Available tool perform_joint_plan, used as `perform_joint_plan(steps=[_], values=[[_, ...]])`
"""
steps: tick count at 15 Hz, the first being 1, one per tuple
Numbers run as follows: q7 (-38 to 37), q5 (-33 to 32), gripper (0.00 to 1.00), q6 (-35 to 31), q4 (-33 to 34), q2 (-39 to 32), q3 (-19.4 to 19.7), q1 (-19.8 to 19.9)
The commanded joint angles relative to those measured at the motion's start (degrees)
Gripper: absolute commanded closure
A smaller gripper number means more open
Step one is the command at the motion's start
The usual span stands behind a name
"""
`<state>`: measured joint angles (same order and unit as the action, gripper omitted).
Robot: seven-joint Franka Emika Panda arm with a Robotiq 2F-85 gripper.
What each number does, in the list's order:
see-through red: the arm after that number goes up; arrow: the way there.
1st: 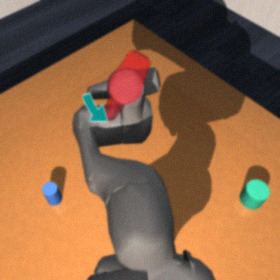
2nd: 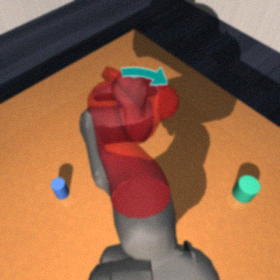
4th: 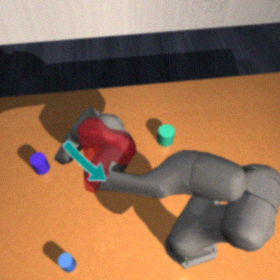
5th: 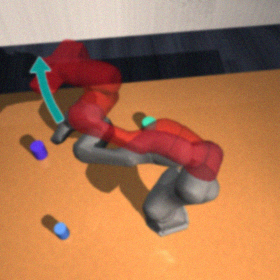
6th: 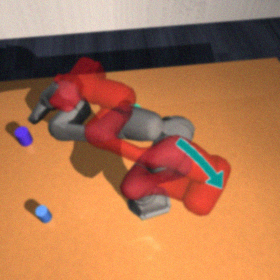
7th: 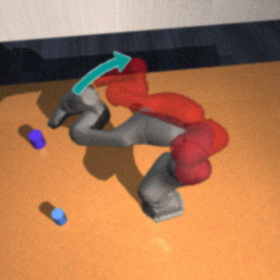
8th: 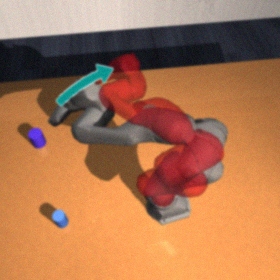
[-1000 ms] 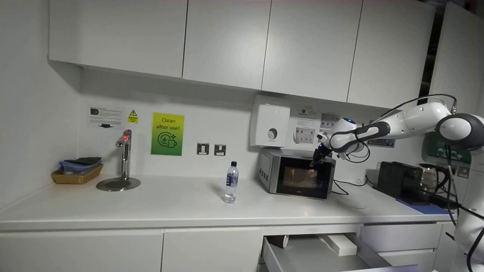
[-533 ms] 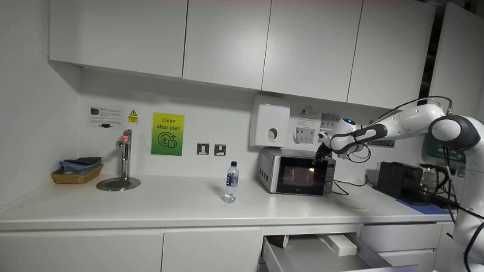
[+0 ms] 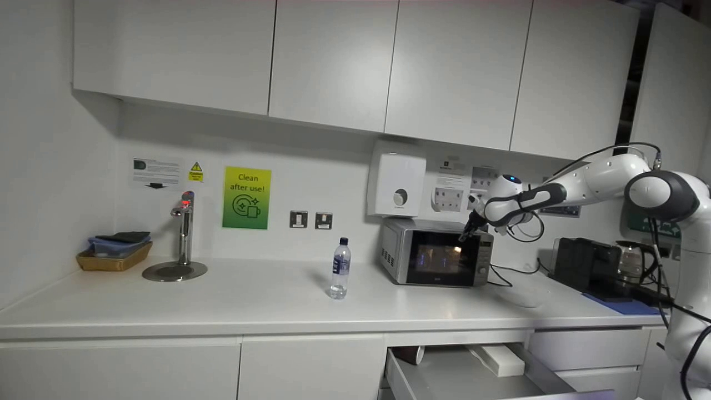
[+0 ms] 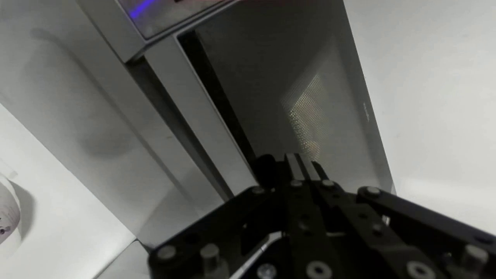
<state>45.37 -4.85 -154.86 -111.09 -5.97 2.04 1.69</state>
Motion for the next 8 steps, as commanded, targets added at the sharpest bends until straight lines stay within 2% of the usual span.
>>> perform_joint_plan(steps=[1, 8], values=[[-3.1, -0.7, 1.0, -1.1, 3.3, -2.2, 0.1, 1.2], [-5.7, 0.5, 1.0, -3.3, 3.9, -3.5, -0.1, 1.5]])
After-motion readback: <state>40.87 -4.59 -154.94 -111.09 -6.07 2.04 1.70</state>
